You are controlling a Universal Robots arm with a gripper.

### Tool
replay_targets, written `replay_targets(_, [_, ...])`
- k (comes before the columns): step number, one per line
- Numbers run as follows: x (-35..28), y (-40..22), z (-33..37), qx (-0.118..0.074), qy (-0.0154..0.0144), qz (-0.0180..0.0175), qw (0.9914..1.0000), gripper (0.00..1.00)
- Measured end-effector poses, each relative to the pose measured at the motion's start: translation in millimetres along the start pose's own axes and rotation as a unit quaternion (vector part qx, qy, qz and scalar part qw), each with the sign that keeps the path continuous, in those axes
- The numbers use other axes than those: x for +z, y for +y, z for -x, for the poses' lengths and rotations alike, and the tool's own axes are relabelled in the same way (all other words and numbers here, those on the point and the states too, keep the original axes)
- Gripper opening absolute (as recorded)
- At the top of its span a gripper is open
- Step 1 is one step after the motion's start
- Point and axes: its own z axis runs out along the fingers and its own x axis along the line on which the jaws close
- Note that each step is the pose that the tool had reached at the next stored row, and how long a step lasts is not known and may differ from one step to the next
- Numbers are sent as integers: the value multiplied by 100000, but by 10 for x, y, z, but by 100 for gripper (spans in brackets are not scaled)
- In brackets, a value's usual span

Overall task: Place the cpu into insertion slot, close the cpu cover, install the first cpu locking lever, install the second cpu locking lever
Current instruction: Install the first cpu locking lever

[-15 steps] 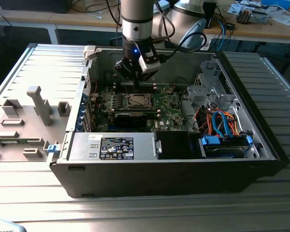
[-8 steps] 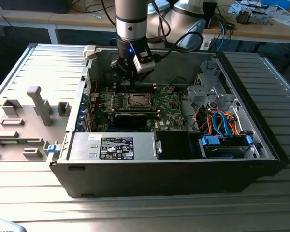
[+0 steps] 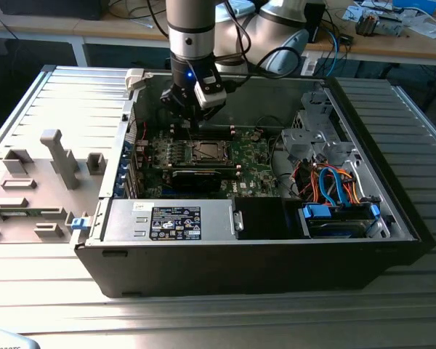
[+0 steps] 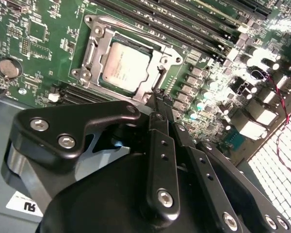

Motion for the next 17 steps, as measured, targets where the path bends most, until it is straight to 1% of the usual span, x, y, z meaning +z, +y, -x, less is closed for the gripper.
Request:
replay_targets(3, [-2, 16, -55, -24, 3, -5, 100000, 11])
replay_targets(4, [-2, 29, -76, -119, -3, -42, 100000, 11])
replay_targets(6, [-2, 47, -97, -350, -20, -178, 99999, 11])
replay_targets(11, [-1, 92, -218, -978, -34, -242, 99995, 11])
replay_targets(13, [-1, 99, -252, -1137, -38, -285, 99993, 11])
replay_targets(17, [5, 106, -302, -1891, -49, -260, 99982, 11])
